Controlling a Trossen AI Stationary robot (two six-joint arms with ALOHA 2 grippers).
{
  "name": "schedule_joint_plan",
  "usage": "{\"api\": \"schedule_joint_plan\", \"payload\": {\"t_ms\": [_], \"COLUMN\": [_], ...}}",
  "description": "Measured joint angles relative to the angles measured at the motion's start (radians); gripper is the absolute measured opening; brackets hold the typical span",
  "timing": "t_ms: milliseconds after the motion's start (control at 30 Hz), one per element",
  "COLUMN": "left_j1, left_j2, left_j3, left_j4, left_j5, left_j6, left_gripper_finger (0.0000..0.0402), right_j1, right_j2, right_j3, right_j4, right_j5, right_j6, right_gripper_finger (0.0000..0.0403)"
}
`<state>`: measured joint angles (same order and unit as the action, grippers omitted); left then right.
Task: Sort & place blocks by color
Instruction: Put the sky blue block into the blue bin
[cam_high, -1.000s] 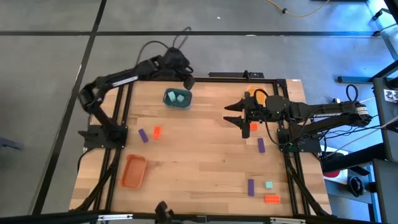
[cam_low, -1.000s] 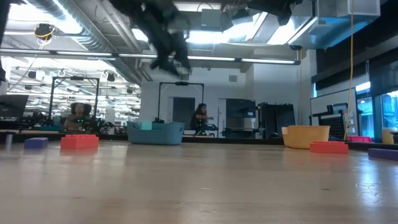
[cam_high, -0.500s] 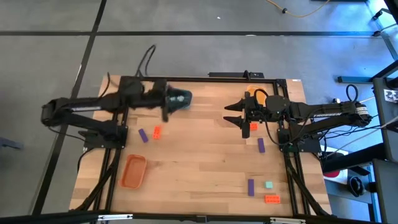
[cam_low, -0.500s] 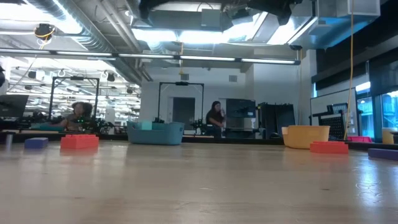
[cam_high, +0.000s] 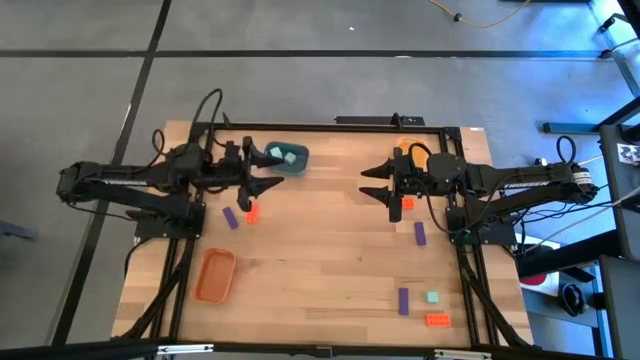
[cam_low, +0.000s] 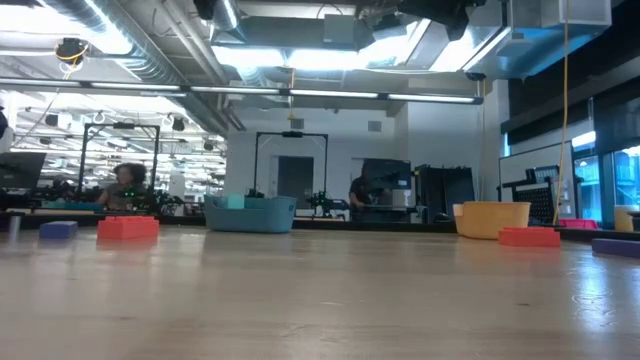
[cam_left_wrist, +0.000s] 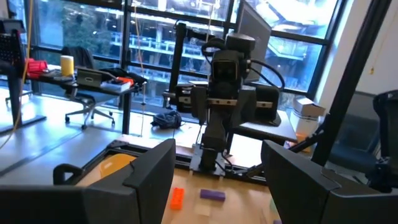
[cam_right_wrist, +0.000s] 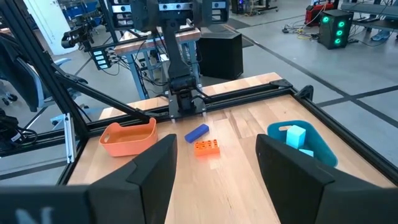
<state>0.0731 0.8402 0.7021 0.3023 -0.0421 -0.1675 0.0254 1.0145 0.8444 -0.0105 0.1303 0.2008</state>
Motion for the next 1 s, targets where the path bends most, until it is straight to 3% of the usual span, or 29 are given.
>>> {"api": "schedule_joint_plan", "payload": {"t_ms": [233,467,567,667,800,1000], "left_j1": [0.000,0.000,0.001,0.000,0.001,0.000], "left_j2": [0.000,0.000,0.000,0.000,0.000,0.000], "left_j3": [0.000,0.000,0.000,0.000,0.000,0.000], "left_j4": [-0.002,-0.002,-0.002,-0.002,-0.002,-0.002], "left_j5": [0.000,-0.039,-0.050,-0.050,-0.050,-0.050], "left_j6": [0.045,0.048,0.048,0.048,0.047,0.047], "left_gripper_finger": [0.0229,0.0229,0.0229,0.0229,0.0229,0.0229], "right_j1": [0.000,-0.009,-0.017,-0.001,0.114,0.428], "right_j2": [0.000,0.000,0.000,0.000,0.004,0.066], "right_j3": [0.000,0.001,0.021,0.034,0.035,0.035], "right_j4": [0.000,-0.032,-0.148,-0.314,-0.553,-0.858], "right_j5": [0.000,-0.006,-0.088,-0.247,-0.400,-0.365], "right_j6": [0.017,0.285,0.431,0.606,0.888,1.395], "right_gripper_finger": [0.0222,0.0222,0.0222,0.0222,0.0222,0.0222]}}
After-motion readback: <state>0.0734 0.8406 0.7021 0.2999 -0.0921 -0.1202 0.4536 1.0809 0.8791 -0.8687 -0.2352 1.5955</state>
